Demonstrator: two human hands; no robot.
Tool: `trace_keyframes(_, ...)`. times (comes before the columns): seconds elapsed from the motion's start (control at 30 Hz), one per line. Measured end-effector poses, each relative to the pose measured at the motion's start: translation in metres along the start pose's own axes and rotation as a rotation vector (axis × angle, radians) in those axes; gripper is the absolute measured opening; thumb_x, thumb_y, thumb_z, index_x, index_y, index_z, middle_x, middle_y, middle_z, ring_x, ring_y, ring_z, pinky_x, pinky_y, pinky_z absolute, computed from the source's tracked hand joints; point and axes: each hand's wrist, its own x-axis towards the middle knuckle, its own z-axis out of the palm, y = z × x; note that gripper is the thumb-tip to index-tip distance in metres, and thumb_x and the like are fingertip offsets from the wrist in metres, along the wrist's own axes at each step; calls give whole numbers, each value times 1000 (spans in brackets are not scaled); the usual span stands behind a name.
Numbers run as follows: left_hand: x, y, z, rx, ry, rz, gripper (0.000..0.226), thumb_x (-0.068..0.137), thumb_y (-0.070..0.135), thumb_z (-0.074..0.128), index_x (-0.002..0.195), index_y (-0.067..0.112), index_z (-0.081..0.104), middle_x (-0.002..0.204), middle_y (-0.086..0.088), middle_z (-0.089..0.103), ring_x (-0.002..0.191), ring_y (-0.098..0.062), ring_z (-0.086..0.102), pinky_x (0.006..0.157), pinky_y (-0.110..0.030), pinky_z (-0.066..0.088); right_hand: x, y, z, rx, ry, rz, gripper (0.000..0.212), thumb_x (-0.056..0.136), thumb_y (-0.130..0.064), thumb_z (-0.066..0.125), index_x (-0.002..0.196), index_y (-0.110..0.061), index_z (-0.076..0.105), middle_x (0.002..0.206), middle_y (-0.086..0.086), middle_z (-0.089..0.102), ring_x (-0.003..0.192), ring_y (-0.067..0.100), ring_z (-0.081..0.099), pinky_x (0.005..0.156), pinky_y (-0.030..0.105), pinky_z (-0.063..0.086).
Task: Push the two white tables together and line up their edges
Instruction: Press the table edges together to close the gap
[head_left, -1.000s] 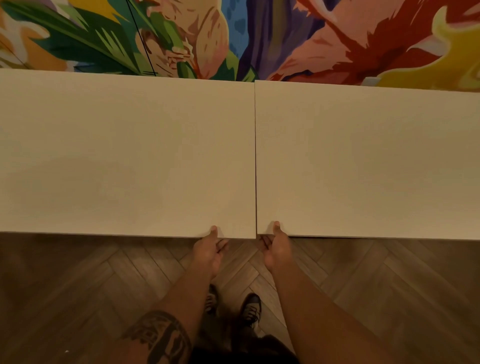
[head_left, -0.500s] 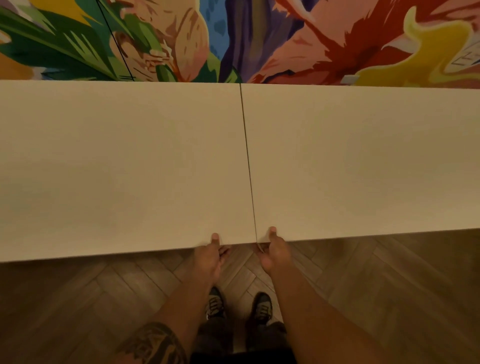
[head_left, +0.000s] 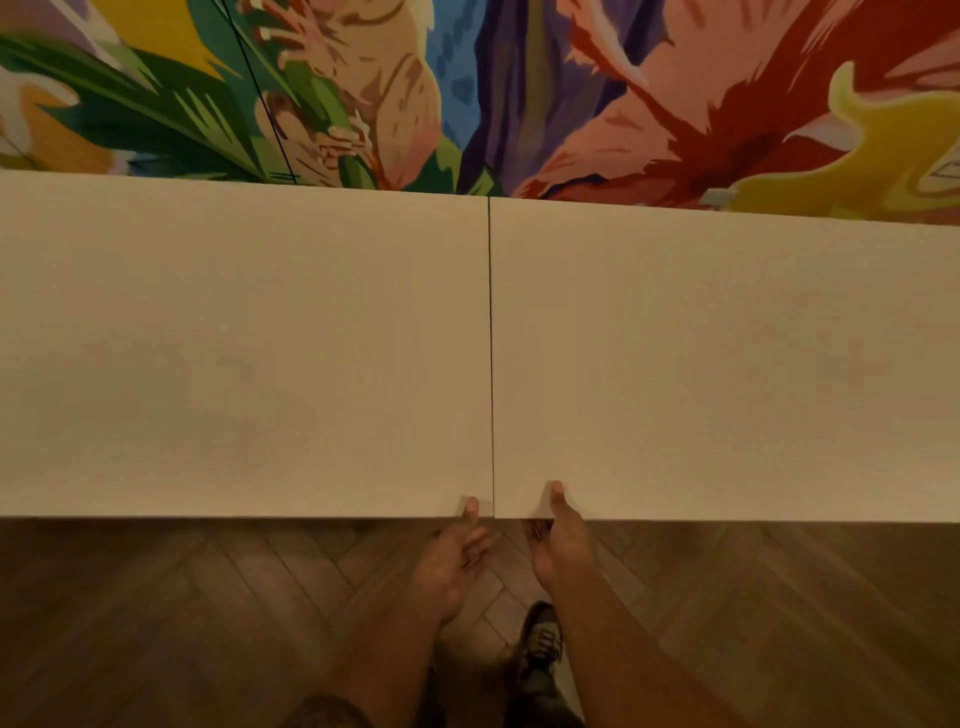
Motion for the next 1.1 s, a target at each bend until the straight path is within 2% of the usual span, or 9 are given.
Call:
trace_keyframes(0.07,1,-6,16,-54,-12,24,65,69,42,81,116,1,61,111,-11,71,107,-21,68,99,-35,52,2,-2,-5,30,-31,15,40,99,-25,60,128,2,60,123,21,67,110,31,64,92,41,53)
trace_keyframes(0.17,7,-16,35,-154,3,57,58,71,26,86,118,-4,68,118,-19,74,112,-28,70,105,-41,52,2,-6,-11,55,-65,38,37,100,-18,58,125,8,60,121,26,67,98,31,68,75,37,57)
trace_keyframes(0.3,13,-24,45,-218,72,99,48,80,12,83,117,-10,66,114,-24,74,98,-25,75,101,-42,55,0,-11,-14,22,-94,65,31,100,-19,58,114,8,62,114,26,69,92,30,70,62,33,58)
trace_keyframes(0.37,12,-24,43,-211,61,117,47,81,11,82,119,-11,65,113,-23,75,99,-25,74,99,-39,56,-1,-12,-15,33,-110,62,32,101,-18,57,119,7,61,117,25,68,94,29,69,67,33,58)
trace_keyframes(0.43,9,-23,40,-194,42,125,45,83,10,80,119,-12,65,111,-23,76,95,-24,76,87,-34,60,-2,-10,-18,41,-105,47,34,100,-16,58,124,8,59,121,26,67,98,29,68,76,35,57)
trace_keyframes(0.57,1,-31,38,-189,38,114,51,85,8,77,127,-13,57,117,-24,72,96,-25,76,72,-28,61,-3,-8,-30,12,-77,42,34,98,-16,61,123,6,61,121,24,67,97,28,69,72,32,57)
trace_keyframes(0.77,2,-38,36,-175,55,116,51,83,9,80,124,-13,60,126,-27,68,111,-32,70,99,-40,56,-3,-4,-40,-6,-96,30,38,94,-15,67,123,10,61,122,26,68,114,35,66,98,41,53)
trace_keyframes(0.93,8,-41,37,-236,69,122,61,78,10,83,130,-11,59,131,-23,67,116,-31,68,101,-39,54,1,-2,-37,5,-77,21,36,96,-11,63,127,8,60,125,25,67,115,34,65,89,37,55)
trace_keyframes(1.1,15,-46,36,-271,87,108,54,67,16,89,115,-4,72,119,-19,75,99,-23,75,76,-27,60,4,0,-34,-13,-61,27,28,98,-13,61,118,6,64,121,23,69,104,29,68,78,31,55)
